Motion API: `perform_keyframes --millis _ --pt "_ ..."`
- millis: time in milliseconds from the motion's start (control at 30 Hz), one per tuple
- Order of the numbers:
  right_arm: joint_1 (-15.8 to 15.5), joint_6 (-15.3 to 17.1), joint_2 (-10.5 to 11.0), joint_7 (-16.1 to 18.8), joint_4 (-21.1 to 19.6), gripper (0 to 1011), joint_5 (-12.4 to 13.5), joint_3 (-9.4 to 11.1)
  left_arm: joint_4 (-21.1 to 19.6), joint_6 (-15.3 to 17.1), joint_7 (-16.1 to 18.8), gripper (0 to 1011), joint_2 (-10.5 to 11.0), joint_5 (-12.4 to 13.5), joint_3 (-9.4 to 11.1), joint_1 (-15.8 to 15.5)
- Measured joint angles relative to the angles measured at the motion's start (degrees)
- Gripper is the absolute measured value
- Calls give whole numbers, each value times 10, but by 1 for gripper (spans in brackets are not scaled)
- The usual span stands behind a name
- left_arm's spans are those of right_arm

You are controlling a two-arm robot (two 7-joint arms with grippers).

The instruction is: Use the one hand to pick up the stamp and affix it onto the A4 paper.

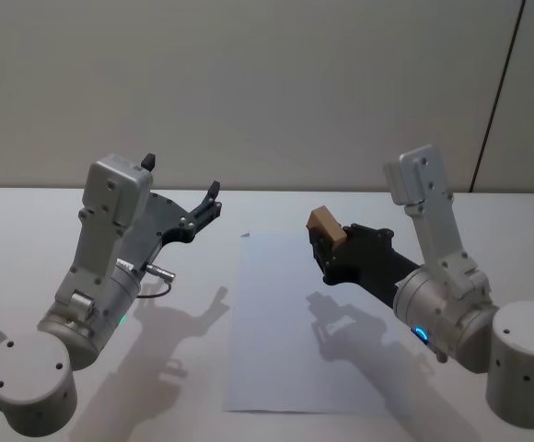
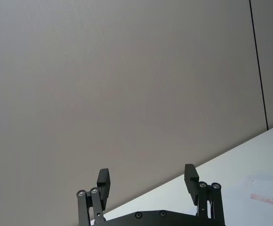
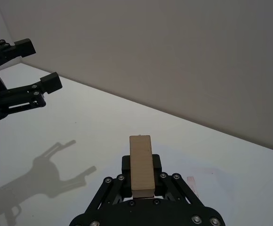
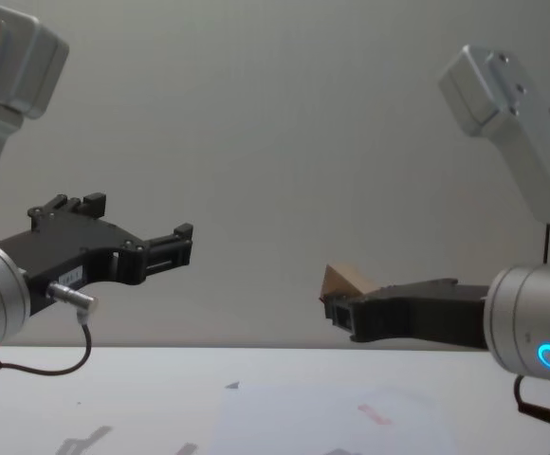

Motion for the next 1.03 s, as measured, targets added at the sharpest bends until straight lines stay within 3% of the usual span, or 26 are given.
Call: perform_keyframes --millis 1033 --pt "0 0 0 0 -1 219 1 0 0 0 0 1002 0 0 0 0"
